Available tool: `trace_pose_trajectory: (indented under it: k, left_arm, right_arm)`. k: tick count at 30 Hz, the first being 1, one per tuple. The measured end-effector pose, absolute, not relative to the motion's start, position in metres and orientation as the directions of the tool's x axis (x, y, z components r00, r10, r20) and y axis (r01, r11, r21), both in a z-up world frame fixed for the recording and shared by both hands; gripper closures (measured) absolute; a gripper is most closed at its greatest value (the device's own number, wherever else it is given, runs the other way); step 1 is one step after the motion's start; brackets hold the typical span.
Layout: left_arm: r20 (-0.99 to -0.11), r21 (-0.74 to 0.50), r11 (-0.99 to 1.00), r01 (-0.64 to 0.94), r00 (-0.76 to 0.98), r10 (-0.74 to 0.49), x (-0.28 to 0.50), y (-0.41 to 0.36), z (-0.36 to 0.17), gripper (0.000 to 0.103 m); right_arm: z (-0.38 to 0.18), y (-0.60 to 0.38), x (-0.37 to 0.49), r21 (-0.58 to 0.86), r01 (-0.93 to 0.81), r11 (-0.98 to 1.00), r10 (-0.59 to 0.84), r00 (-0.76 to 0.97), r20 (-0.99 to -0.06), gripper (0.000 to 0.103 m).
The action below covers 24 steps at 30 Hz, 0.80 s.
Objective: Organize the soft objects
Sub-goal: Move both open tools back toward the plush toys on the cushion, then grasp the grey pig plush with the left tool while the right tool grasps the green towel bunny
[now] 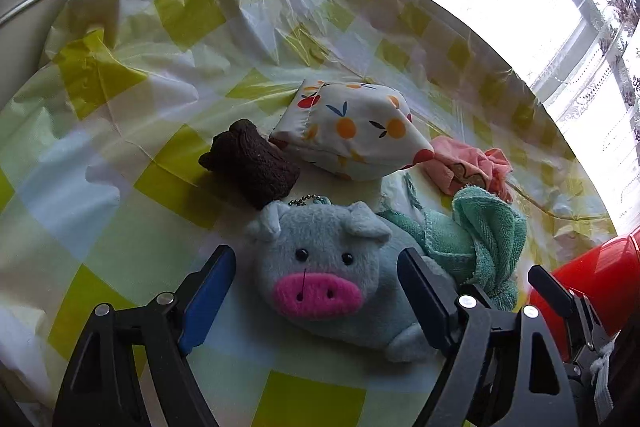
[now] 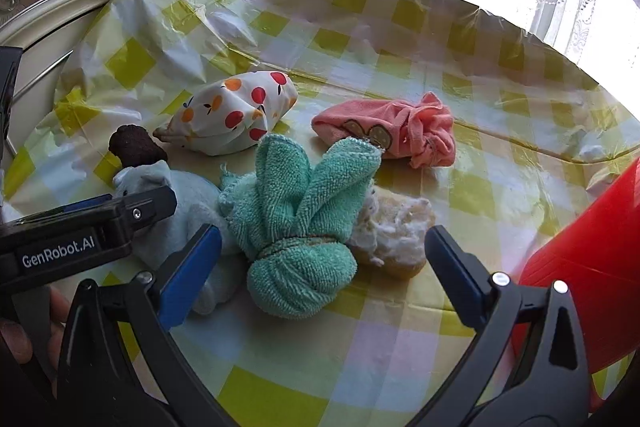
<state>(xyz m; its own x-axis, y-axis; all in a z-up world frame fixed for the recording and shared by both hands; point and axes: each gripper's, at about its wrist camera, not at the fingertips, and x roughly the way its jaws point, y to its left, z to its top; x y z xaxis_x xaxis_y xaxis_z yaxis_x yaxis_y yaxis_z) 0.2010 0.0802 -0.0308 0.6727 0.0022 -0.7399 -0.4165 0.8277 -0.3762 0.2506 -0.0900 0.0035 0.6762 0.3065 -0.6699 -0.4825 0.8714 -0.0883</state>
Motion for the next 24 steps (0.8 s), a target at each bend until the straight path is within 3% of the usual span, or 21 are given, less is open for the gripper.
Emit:
trace_pose_trajectory:
  k: [3, 4, 5, 7, 24]
  left_arm:
    - [-0.739, -0.369, 0.834, -0.411, 0.673, 0.004, 0.201, 0.079, -0.031, 0.04]
    - [-0.739, -0.37, 0.835, -0.408, 0.674, 0.002, 0.201, 0.078, -0.031, 0.044]
    - [-0.737, -0.372, 0.836, -0.403, 0.676, -0.002, 0.2, 0.077, -0.031, 0.047]
    - [-0.736, -0.373, 0.839, -0.397, 0.677, -0.006, 0.2, 0.076, -0.031, 0.05]
    - [-0.697, -0.367, 0.842, -0.396, 0.716, 0.033, 0.153, 0.059, -0.004, 0.059]
  right_arm:
    - [-0.004, -0.086, 0.254, -0.077, -0.495, 0.866, 0.314, 0.656, -0.687, 0.017]
    - [-0.006, -0.086, 0.255, -0.06, -0.507, 0.86, 0.33, 0.642, -0.692, 0.027]
    - [-0.008, -0.086, 0.254, -0.051, -0.514, 0.856, 0.339, 0.634, -0.695, 0.036]
    - [-0.009, -0.085, 0.251, -0.052, -0.52, 0.852, 0.347, 0.637, -0.688, 0.044]
    - [0.011, -0.124, 0.215, 0.046, -0.515, 0.856, 0.427, 0.654, -0.625, 0.047]
